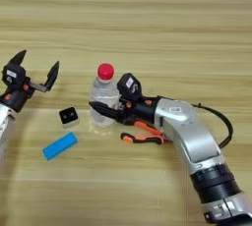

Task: Move the objects on the table

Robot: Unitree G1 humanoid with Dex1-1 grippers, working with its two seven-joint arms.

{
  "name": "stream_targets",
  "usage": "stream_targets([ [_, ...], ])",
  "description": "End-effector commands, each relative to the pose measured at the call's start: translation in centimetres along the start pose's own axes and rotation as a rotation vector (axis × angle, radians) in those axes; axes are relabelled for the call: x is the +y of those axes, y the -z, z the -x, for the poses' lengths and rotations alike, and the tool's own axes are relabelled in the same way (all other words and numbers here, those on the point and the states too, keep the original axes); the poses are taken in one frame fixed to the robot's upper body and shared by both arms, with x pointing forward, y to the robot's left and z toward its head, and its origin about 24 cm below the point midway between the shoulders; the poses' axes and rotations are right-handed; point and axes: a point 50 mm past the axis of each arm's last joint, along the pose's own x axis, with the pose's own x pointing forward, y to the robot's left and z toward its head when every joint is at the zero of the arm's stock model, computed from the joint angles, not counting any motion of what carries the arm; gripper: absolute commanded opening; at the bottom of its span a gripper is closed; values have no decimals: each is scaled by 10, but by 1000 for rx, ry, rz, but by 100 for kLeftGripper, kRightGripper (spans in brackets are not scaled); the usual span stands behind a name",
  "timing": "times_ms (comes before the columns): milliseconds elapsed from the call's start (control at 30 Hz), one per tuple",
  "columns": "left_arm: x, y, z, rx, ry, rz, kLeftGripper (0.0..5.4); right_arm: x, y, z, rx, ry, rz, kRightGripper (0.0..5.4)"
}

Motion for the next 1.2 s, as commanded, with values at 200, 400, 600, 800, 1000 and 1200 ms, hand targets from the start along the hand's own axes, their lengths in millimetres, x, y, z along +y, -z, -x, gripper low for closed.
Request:
stream_targets([
  [200, -6, -22, 21, 43, 417, 81, 540, -16, -46, 9, -86, 4, 94, 318],
  [400, -33, -26, 21, 84, 653, 90, 540, -11, -50, 6, -78, -49, 95, 317],
  [600, -50, -28, 14, 94, 765, 89, 540, 4, -54, 0, -83, -119, 92, 317],
  [800, -59, -27, 11, 98, 798, 85, 540, 20, -56, -4, -91, -175, 94, 317],
  [1000, -63, -27, 9, 94, 811, 84, 540, 33, -56, -7, -98, -221, 84, 317],
  [1200, -64, -27, 9, 87, 815, 86, 495, 38, -56, -8, -98, -238, 82, 317],
])
